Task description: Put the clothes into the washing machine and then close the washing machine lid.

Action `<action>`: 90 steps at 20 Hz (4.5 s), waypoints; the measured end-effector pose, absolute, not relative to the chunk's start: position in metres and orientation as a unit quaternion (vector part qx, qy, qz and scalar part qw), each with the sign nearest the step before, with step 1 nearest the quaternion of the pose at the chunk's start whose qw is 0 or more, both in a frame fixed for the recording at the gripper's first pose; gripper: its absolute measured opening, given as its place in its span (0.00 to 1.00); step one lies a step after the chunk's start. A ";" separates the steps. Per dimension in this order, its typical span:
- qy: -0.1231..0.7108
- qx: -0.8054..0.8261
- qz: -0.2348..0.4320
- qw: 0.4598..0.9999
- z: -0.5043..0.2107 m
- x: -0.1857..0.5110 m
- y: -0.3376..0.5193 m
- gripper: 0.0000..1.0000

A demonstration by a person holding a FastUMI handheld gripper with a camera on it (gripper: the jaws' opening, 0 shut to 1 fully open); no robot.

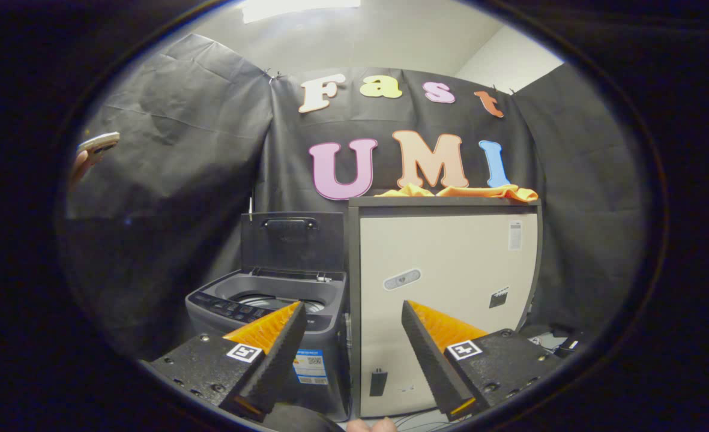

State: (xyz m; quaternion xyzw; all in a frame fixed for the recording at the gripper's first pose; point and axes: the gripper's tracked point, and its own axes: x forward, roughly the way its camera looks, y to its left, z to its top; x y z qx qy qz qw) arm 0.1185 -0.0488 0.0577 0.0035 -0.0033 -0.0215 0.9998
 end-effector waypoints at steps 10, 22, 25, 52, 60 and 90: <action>-0.005 -0.014 -0.037 0.999 0.084 0.162 -0.075 0.96; -0.025 -0.022 -0.044 0.998 0.159 0.199 -0.115 0.96; -0.020 -0.032 -0.051 0.998 0.173 0.216 -0.131 0.96; 0.230 -0.091 -0.113 0.962 0.164 0.362 -0.269 0.40; 0.217 -0.043 -0.145 0.964 0.200 0.358 -0.258 0.02; 0.208 0.043 0.119 0.970 0.196 0.435 0.139 0.02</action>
